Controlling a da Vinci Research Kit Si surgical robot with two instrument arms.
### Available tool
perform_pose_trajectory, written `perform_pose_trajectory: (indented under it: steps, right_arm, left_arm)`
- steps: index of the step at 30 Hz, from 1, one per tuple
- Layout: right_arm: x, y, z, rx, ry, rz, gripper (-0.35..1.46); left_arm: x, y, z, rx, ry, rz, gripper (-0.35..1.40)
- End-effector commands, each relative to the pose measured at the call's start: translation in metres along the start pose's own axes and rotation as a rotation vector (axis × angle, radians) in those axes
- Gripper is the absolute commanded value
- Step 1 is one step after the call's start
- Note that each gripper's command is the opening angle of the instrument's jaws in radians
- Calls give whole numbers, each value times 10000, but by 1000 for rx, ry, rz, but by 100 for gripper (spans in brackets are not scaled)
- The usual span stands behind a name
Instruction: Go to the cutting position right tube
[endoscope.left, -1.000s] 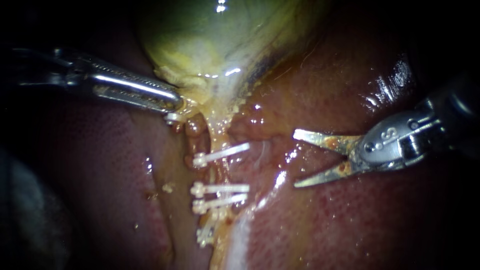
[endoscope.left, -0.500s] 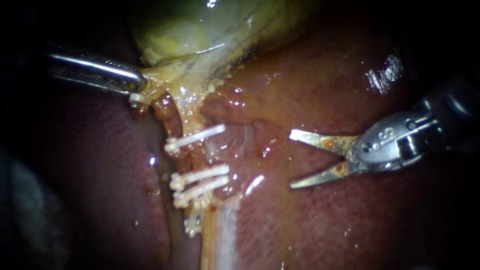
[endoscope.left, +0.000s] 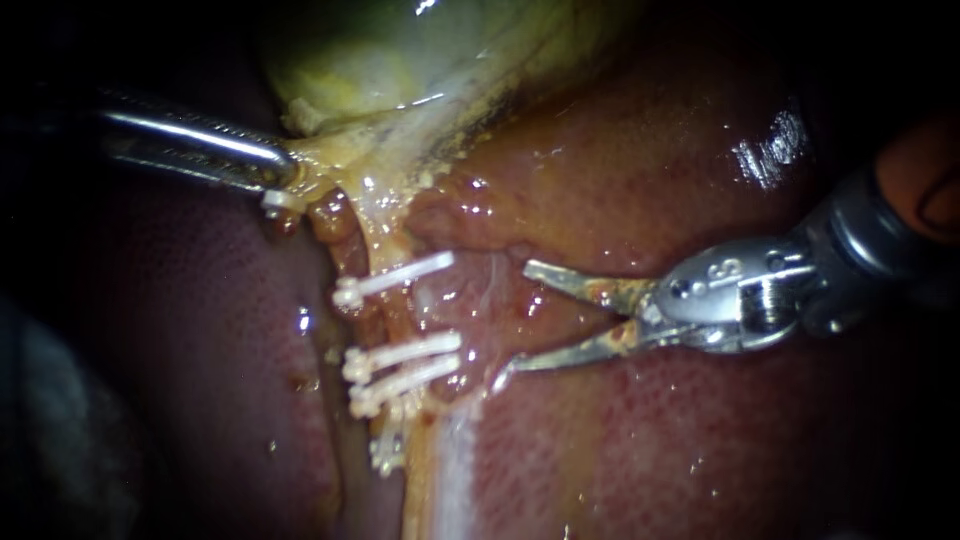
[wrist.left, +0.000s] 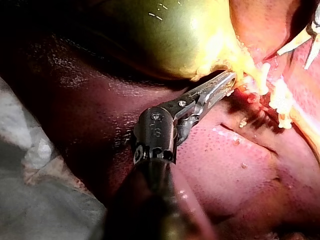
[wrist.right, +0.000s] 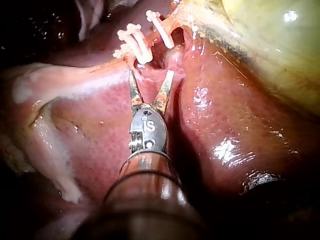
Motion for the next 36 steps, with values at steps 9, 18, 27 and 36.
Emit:
perform_pose_trajectory:
  steps: [9,18,27,36]
  right_arm:
    - [-6,12,20,75,-4,125,138]
    - [-11,24,43,136,11,168,138]
    - [-3,24,65,189,56,174,138]
    - [8,23,81,240,87,162,138]
  left_arm:
    - [0,1,0,1,0,0,-35]
    - [0,2,0,2,1,-1,-35]
    - [1,2,0,2,1,-1,-35]
    - [1,3,1,2,1,-1,-35]
